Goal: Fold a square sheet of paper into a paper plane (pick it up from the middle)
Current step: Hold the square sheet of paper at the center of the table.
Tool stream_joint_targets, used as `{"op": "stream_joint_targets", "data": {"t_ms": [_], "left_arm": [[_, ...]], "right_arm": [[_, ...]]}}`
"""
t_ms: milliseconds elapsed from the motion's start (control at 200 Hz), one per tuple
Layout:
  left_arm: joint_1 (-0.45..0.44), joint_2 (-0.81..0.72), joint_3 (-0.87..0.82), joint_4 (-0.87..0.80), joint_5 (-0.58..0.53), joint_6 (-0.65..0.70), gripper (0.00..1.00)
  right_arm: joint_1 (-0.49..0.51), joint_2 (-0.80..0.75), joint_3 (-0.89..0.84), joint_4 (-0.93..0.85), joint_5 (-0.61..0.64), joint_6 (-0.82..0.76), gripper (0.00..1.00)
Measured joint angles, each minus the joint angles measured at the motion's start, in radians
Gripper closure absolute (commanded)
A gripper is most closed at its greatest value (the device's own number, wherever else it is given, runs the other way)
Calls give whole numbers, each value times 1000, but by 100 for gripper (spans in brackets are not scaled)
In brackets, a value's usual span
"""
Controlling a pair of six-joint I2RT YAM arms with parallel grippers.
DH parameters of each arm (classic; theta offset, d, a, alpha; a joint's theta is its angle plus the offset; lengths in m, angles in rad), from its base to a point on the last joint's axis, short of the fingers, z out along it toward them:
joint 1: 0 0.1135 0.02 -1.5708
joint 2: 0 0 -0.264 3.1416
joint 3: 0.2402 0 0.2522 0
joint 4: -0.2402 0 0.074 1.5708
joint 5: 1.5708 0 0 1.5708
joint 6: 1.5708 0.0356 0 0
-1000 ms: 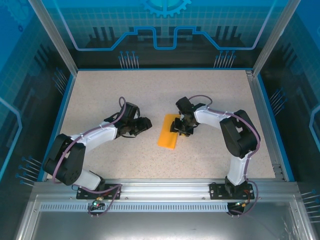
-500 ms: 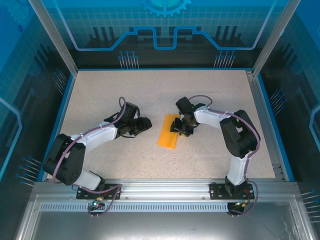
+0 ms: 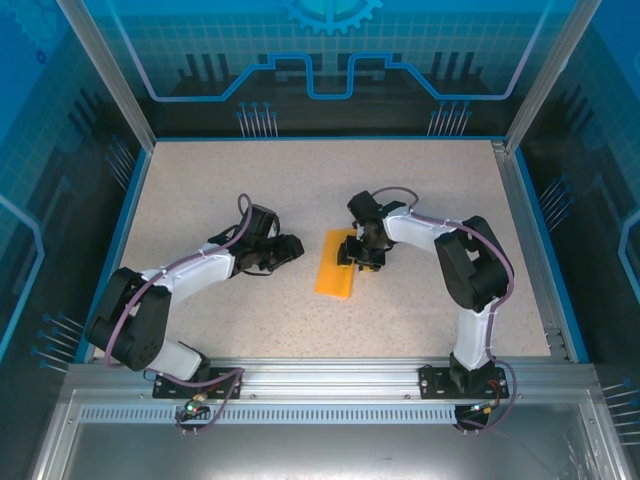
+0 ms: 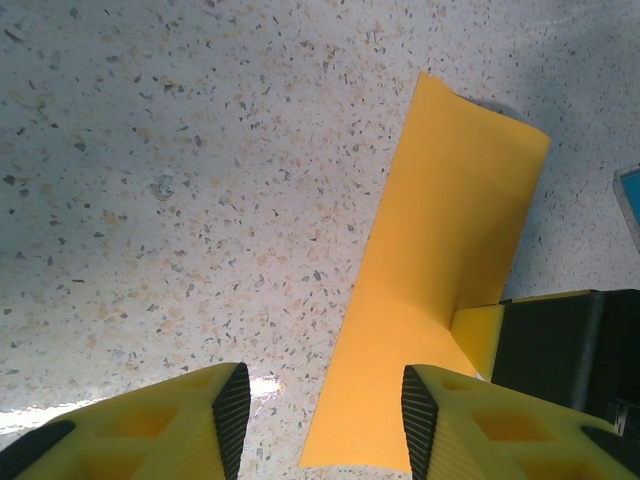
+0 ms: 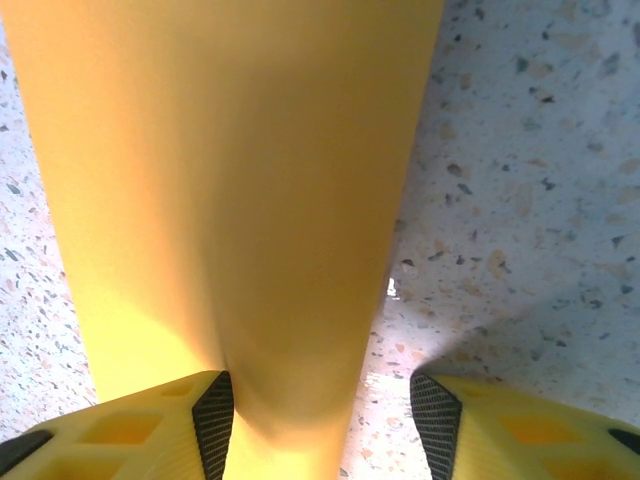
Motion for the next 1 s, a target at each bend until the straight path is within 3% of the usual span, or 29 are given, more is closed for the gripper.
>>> {"op": "stream_joint_targets", "data": {"t_ms": [590, 1000], "left_arm": [[0, 0, 0, -9, 1, 0, 52], [0, 1, 0, -9, 9, 13, 52]], "right_arm": [[-9, 0, -4, -4, 2, -5, 56], [-17, 7, 2, -14, -12, -39, 55]]}}
